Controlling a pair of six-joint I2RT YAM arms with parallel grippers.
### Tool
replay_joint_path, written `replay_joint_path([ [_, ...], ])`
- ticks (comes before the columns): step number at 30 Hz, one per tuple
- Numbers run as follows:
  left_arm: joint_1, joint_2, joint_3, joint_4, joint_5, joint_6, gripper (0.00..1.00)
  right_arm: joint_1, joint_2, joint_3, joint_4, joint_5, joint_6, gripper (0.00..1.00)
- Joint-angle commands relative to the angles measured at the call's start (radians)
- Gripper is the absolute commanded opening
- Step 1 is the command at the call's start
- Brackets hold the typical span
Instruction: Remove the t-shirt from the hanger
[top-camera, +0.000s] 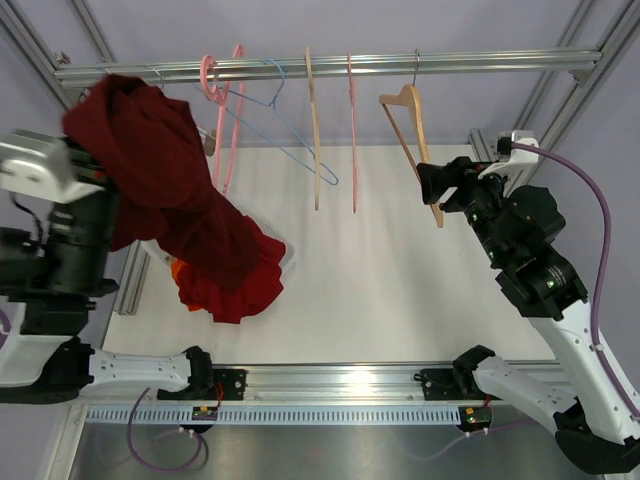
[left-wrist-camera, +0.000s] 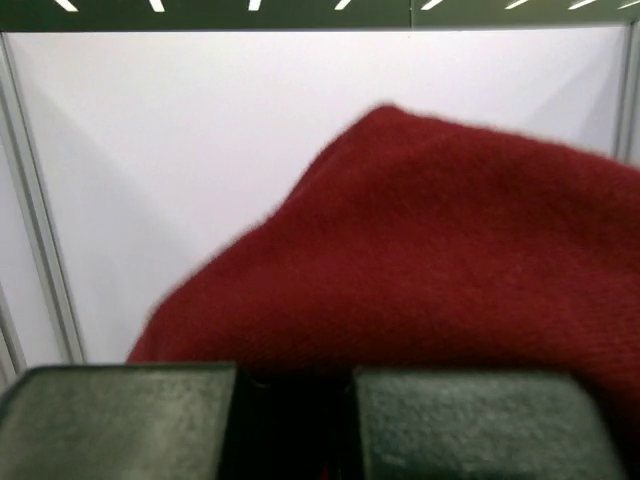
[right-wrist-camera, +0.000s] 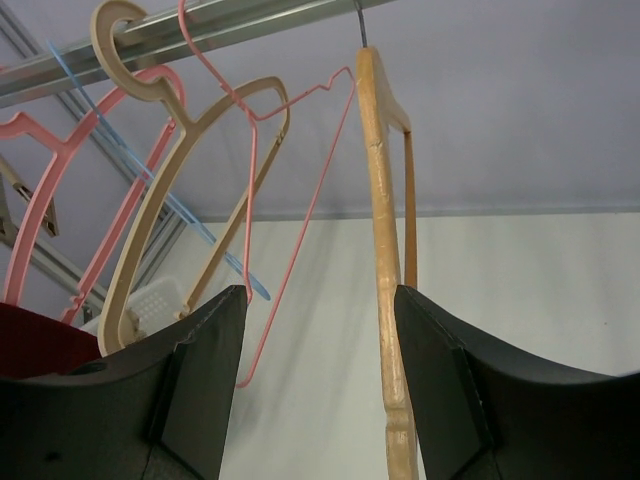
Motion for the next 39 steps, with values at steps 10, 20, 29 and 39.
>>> replay_joint_path([
  [10,0.272,-0.398,-0.933,0.071,-0.234,-0.473,0.0,-0.004,-0.06,-0.105,0.003,-0.135,0.067,0.67],
  [20,0.369,-0.427,-1.094,-0.615,-0.362,-1.338,0.0,-0.004,-0.155,-0.16,0.008,-0.185,0.109,0.67],
  [29,0.873,-0.332,-1.199,-0.435,0.089,-1.437,0.0,-0.004,-0.192,-0.2,-0.002,-0.242,0.136,0.67],
  [39,1.284,0.024,-1.053,-0.336,0.588,-1.471,0.0,-0.004,-0.258,-0.256,-0.002,-0.276,0.158,0.67],
])
